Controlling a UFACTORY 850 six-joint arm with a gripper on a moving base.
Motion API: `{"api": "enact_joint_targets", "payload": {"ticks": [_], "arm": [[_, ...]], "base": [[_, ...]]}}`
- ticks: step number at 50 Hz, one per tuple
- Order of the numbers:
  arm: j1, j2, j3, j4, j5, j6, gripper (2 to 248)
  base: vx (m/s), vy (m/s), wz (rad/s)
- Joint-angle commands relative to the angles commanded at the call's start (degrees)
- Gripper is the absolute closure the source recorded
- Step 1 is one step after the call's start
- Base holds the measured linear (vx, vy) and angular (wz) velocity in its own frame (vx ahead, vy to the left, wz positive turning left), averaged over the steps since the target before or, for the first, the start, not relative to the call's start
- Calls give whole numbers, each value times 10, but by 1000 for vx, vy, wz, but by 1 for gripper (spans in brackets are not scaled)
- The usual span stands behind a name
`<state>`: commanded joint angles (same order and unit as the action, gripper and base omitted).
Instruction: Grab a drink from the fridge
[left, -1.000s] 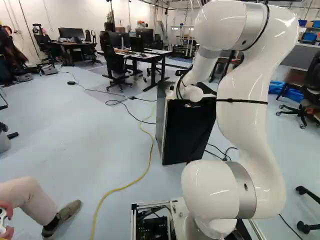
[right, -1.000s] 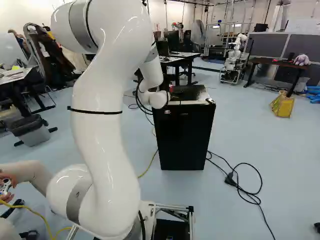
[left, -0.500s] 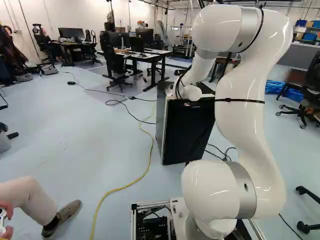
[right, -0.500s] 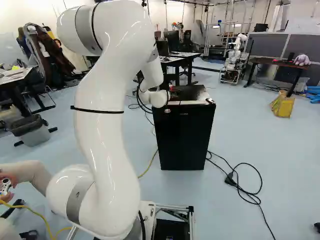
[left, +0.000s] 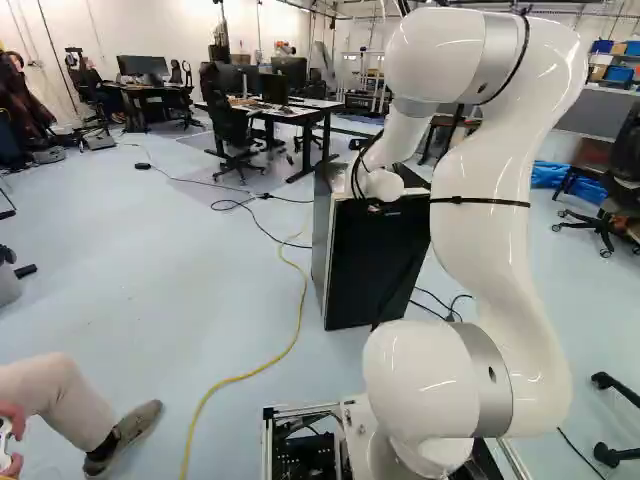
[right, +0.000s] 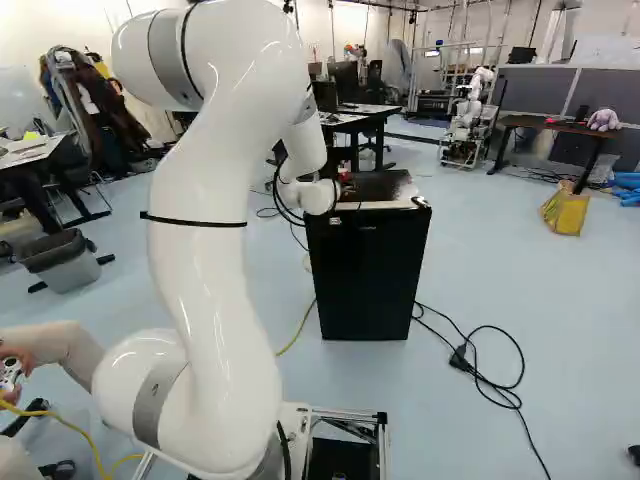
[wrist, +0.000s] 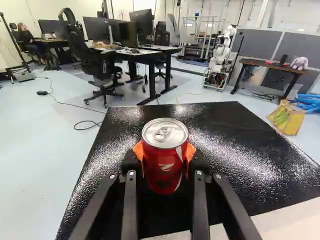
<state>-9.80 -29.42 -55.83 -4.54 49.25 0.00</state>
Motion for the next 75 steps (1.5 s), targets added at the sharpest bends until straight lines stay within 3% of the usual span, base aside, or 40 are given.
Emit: {"api": "enact_joint_targets", "payload": {"ticks": [47,75], "arm": [[1,39,6,0,0,0,153],[9,76,50,4,1,0,153]], "base": [[0,0,0],[0,0,0]]}}
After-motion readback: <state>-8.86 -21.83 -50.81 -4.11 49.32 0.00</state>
